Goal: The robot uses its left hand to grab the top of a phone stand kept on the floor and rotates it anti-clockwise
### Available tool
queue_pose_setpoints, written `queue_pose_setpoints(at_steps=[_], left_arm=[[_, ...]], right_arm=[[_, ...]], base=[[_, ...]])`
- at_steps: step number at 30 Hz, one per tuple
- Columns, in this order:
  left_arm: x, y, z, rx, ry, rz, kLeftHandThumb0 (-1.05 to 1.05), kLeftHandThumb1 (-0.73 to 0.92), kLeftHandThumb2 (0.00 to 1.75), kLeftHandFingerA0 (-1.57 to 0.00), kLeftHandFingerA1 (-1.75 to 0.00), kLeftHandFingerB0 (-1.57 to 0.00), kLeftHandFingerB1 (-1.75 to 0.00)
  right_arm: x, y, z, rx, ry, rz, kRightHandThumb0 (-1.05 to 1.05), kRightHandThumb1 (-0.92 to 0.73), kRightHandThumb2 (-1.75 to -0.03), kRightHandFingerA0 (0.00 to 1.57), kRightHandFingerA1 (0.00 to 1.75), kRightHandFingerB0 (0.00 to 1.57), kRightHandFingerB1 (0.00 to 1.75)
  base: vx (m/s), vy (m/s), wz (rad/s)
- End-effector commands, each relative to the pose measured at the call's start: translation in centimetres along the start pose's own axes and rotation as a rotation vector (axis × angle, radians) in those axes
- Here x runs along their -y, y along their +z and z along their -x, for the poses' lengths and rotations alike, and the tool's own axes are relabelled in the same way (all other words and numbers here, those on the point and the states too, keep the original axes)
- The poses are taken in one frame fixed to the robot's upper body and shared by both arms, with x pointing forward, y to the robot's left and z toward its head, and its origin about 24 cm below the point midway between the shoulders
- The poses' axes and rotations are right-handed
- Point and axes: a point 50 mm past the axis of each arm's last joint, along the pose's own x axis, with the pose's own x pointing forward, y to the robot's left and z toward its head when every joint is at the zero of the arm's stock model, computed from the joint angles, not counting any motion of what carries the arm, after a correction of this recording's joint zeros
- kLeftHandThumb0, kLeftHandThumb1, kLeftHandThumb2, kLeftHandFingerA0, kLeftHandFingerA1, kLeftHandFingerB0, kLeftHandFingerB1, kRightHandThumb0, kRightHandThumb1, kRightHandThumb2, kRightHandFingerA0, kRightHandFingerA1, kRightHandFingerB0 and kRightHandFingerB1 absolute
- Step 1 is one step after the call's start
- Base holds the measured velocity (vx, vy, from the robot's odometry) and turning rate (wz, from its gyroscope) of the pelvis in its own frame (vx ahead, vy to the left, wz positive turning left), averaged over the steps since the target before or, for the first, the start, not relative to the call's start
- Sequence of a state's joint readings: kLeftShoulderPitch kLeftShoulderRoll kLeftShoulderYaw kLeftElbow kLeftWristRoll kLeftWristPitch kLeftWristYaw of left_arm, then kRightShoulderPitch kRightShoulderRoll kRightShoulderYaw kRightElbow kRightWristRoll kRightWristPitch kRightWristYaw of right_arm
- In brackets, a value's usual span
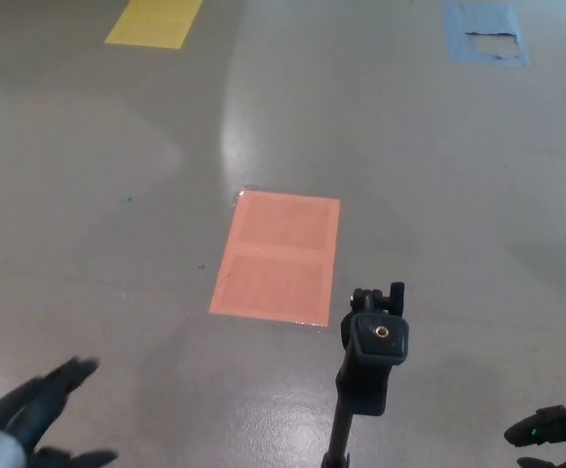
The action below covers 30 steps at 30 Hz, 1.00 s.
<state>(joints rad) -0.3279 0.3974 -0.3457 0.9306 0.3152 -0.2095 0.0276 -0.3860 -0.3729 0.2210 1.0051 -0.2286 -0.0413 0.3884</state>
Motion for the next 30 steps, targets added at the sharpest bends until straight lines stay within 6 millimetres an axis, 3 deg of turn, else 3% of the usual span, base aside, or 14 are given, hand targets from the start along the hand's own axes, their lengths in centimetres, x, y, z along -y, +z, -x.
queue_pose_setpoints(at_steps=[1, 2, 3, 4, 5, 9, 12, 26, 27, 28, 30], left_arm=[[-3.3, 10.1, 4.6, 0.702, 0.251, -0.062, -0.67, 0.41, 0.80, -0.08, -0.34, 0.00, -0.21], [-3.6, 12.1, 6.0, 0.801, 0.262, -0.062, -0.61, 0.34, 0.65, -0.08, -0.34, 0.00, -0.22], [-3.8, 13.2, 6.9, 0.859, 0.278, -0.072, -0.41, 0.30, 0.67, -0.07, -0.38, 0.00, -0.30], [-4.0, 13.9, 7.5, 0.895, 0.289, -0.080, -0.41, 0.30, 0.67, -0.07, -0.38, 0.00, -0.30], [-4.2, 14.8, 8.4, 0.933, 0.307, -0.106, -0.24, 0.40, 0.59, -0.08, -0.32, -0.02, -0.26], [-4.5, 16.1, 9.8, 0.975, 0.334, -0.156, -0.21, 0.41, 0.59, -0.07, -0.31, -0.04, -0.26], [-4.7, 17.5, 11.1, 1.045, 0.354, -0.205, -0.05, 0.43, 0.60, -0.07, -0.26, -0.03, -0.26], [-4.5, 20.5, 14.1, 1.214, 0.344, -0.255, -0.06, 0.42, 0.59, -0.08, -0.24, -0.03, -0.29], [-4.4, 20.6, 14.2, 1.213, 0.342, -0.264, -0.07, 0.42, 0.62, -0.06, -0.22, -0.02, -0.30], [-4.4, 20.8, 14.2, 1.216, 0.337, -0.270, -0.07, 0.42, 0.64, -0.05, -0.21, -0.02, -0.30], [-4.4, 21.0, 14.4, 1.218, 0.331, -0.276, -0.07, 0.42, 0.64, -0.05, -0.21, -0.02, -0.30]], right_arm=[[1.0, -0.3, 0.5, 0.000, 0.021, 0.024, -0.46, -0.76, -0.63, 0.50, 0.39, 0.36, 0.34], [1.0, -0.3, 0.5, -0.004, 0.019, 0.020, -0.46, -0.76, -0.62, 0.53, 0.40, 0.37, 0.34], [1.1, -0.2, 0.5, -0.003, 0.020, 0.022, -0.46, -0.76, -0.62, 0.52, 0.39, 0.36, 0.34], [1.1, -0.2, 0.5, -0.002, 0.020, 0.024, -0.46, -0.76, -0.62, 0.52, 0.39, 0.36, 0.34], [1.1, -0.2, 0.5, -0.001, 0.020, 0.026, -0.46, -0.76, -0.62, 0.50, 0.39, 0.36, 0.34], [1.2, -0.1, 0.5, 0.001, 0.019, 0.024, -0.46, -0.76, -0.62, 0.51, 0.39, 0.36, 0.34], [1.3, 0.0, 0.5, 0.000, 0.018, 0.032, -0.47, -0.77, -0.63, 0.50, 0.39, 0.35, 0.34], [1.6, 0.3, 0.5, 0.006, 0.022, 0.043, -0.46, -0.77, -0.62, 0.52, 0.40, 0.36, 0.34], [1.5, 0.3, 0.5, 0.005, 0.025, 0.045, -0.53, -0.64, -0.87, 0.46, 0.53, 0.33, 0.47], [1.5, 0.3, 0.5, 0.004, 0.025, 0.045, -0.47, -0.76, -0.62, 0.51, 0.40, 0.37, 0.34], [1.5, 0.3, 0.5, 0.003, 0.025, 0.046, -0.47, -0.76, -0.62, 0.51, 0.40, 0.37, 0.34]], base=[[0.00, 0.000, 0.00], [0.00, 0.000, 0.00], [0.00, 0.000, 0.00], [0.00, 0.000, 0.00], [0.00, 0.000, 0.00], [0.00, 0.000, 0.00], [0.00, 0.000, 0.00], [0.00, 0.000, 0.00], [0.00, 0.000, 0.00], [0.00, 0.000, 0.00], [0.00, 0.000, 0.00]])
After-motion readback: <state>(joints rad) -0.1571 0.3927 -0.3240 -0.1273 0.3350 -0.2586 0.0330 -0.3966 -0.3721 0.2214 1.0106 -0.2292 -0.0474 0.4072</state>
